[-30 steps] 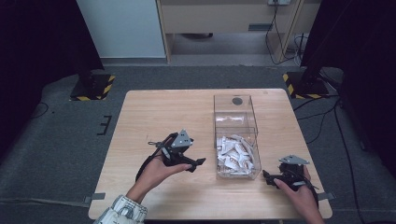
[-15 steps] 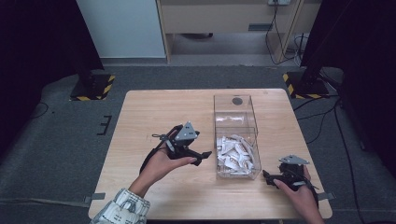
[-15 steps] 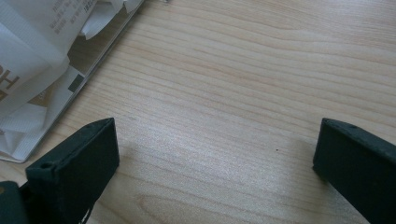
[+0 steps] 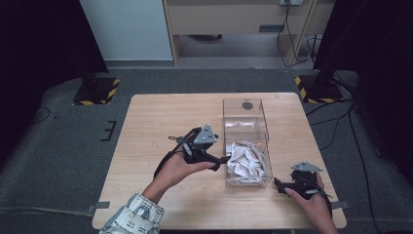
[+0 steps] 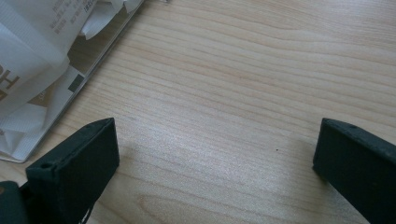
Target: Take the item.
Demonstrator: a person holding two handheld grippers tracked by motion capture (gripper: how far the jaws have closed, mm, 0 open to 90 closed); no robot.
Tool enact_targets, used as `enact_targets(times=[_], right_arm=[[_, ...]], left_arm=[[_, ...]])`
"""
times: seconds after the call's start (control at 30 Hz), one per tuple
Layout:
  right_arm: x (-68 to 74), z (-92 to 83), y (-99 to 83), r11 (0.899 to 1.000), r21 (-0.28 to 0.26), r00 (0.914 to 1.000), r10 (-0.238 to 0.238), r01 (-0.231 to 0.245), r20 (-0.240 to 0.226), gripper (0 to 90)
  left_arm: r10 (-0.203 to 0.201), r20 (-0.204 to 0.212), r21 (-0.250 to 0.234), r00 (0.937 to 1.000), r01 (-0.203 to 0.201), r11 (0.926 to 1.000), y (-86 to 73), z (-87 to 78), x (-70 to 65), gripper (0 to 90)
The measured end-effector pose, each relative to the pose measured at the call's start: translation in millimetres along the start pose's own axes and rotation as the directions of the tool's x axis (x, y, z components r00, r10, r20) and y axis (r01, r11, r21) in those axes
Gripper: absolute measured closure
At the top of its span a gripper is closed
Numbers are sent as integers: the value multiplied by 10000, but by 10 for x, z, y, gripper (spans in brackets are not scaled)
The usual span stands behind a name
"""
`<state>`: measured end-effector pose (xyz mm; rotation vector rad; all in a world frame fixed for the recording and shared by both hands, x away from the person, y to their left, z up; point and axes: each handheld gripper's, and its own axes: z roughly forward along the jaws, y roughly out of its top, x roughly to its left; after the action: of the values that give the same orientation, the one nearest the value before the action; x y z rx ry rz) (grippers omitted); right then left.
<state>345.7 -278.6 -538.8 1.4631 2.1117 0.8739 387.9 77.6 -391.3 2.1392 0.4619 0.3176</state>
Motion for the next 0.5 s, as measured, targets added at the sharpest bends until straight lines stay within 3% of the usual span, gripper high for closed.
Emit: enact_targets(times=[0.17,0.5], right_arm=[[-2,-1,-1,10000,7,10000,-21,22,-12,7],[-3,-1,-1,10000,-7,10000,-19,19,-23,8]], left_arm=[[-152,71,-30,9999,152,9999,67,68,-5,217],[90,113,301,9999,-93,9995,138,231,-16,339]])
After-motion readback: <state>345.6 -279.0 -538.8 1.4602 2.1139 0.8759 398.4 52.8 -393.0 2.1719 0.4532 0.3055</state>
